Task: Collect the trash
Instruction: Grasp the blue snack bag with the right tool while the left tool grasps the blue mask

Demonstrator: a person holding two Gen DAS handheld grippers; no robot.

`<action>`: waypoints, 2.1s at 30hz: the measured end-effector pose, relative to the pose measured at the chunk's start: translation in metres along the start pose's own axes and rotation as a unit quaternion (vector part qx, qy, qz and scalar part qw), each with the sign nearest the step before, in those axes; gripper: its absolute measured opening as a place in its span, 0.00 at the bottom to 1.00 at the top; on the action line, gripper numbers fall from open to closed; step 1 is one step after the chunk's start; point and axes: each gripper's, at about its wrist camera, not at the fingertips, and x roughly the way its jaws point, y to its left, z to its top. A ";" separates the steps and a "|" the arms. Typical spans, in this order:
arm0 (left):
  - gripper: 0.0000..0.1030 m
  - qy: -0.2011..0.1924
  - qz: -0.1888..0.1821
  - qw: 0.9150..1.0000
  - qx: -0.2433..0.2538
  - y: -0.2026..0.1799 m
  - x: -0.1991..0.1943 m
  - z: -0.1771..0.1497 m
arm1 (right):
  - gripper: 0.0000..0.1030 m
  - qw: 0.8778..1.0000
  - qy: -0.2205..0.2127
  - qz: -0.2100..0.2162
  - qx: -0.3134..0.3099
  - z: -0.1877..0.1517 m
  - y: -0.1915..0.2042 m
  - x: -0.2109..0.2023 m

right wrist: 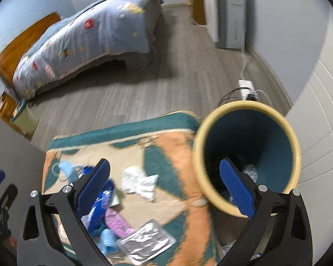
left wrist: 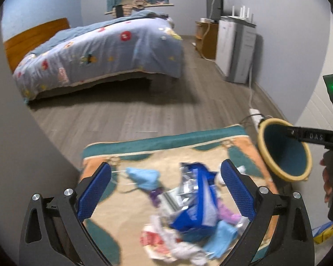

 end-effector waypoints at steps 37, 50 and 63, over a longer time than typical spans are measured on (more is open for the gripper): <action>0.95 0.048 0.043 0.998 -0.026 0.089 0.045 -0.029 | 0.53 0.991 0.118 0.015 -0.068 -0.075 0.150 0.099; 0.95 0.108 -0.013 0.993 0.035 0.030 0.093 -0.057 | 0.53 0.997 0.044 0.024 -0.057 -0.027 0.114 0.051; 0.95 0.136 0.037 0.990 0.030 0.031 0.152 -0.048 | 0.53 0.998 0.043 0.037 -0.027 -0.008 0.079 0.056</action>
